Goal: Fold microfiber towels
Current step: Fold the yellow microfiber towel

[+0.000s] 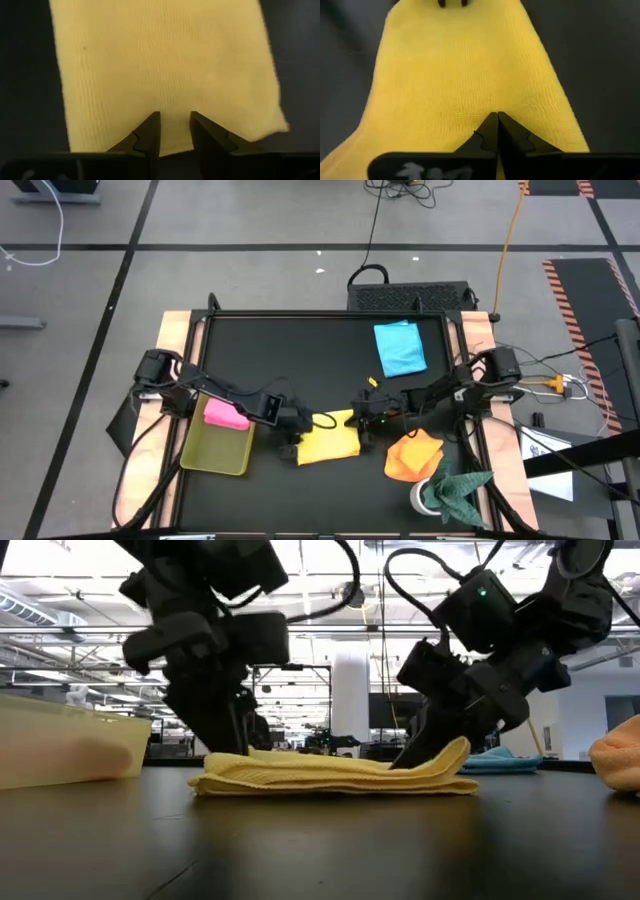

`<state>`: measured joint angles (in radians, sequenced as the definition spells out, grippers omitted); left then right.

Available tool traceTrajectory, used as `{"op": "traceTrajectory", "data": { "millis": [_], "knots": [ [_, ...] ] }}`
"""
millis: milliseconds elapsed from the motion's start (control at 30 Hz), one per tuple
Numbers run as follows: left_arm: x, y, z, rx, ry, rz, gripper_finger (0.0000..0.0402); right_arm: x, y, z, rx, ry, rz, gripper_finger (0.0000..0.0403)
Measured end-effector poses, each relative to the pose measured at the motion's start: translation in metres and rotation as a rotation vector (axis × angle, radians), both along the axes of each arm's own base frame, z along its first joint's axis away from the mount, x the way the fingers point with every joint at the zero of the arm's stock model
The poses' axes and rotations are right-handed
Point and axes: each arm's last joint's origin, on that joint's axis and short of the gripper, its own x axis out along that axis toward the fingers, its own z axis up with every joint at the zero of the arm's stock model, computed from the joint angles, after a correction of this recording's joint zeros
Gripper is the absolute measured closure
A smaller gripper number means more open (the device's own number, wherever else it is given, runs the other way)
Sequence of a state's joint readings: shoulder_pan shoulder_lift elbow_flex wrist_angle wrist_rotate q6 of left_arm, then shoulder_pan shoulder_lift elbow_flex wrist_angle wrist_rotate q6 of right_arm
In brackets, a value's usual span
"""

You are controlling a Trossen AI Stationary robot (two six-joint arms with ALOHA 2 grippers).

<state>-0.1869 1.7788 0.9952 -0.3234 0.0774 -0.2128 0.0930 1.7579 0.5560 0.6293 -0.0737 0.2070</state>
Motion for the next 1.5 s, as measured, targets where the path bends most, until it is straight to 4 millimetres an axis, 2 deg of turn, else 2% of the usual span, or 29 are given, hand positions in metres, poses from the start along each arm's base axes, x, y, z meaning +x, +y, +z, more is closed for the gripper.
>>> {"op": "traceTrajectory", "data": {
  "millis": [167, 300, 367, 433, 567, 667, 767, 900, 1033, 1133, 1267, 1400, 1500],
  "knots": [
    [-0.004, -0.001, -0.005, 0.020, 0.018, -0.032, 0.0293, -0.006, 0.011, 0.001, 0.035, 0.044, 0.018, 0.0403],
    [-0.001, -0.006, 0.006, 0.011, -0.044, -0.050, 0.0293, -0.007, 0.023, 0.017, 0.066, -0.027, 0.038, 0.0403],
    [0.001, -0.009, 0.011, 0.009, -0.098, -0.074, 0.0293, -0.005, 0.027, 0.030, 0.050, -0.112, 0.011, 0.0403],
    [0.005, -0.011, 0.016, 0.012, -0.161, -0.091, 0.0293, -0.004, 0.028, 0.033, 0.031, -0.144, -0.031, 0.0403],
    [0.016, -0.006, 0.017, 0.075, -0.265, -0.086, 0.0293, -0.004, 0.022, 0.021, 0.013, -0.079, -0.063, 0.0403],
    [0.018, 0.006, 0.008, 0.146, -0.234, -0.047, 0.0293, -0.006, 0.019, 0.007, -0.011, 0.001, -0.084, 0.0403],
    [0.020, 0.019, -0.005, 0.198, -0.199, -0.006, 0.0293, -0.008, 0.020, 0.002, -0.008, 0.048, -0.109, 0.0403],
    [0.025, 0.034, -0.021, 0.220, -0.169, 0.005, 0.0293, -0.014, 0.032, -0.001, 0.021, 0.095, -0.122, 0.0403],
    [0.028, 0.039, -0.022, 0.231, -0.199, -0.008, 0.0293, -0.020, 0.051, -0.002, 0.088, 0.120, -0.118, 0.0403],
    [0.029, 0.035, -0.012, 0.228, -0.240, -0.052, 0.0293, -0.025, 0.066, 0.000, 0.112, 0.105, -0.140, 0.0403],
    [0.030, 0.022, 0.013, 0.221, -0.344, -0.108, 0.0293, -0.032, 0.082, 0.009, 0.112, 0.052, -0.125, 0.0403],
    [0.025, 0.007, 0.015, 0.164, -0.332, -0.105, 0.0293, -0.030, 0.090, 0.022, 0.110, -0.058, -0.096, 0.0403],
    [0.025, -0.007, 0.013, 0.087, -0.340, -0.145, 0.0293, -0.029, 0.085, 0.019, 0.072, -0.047, -0.117, 0.0403]
  ]
}}
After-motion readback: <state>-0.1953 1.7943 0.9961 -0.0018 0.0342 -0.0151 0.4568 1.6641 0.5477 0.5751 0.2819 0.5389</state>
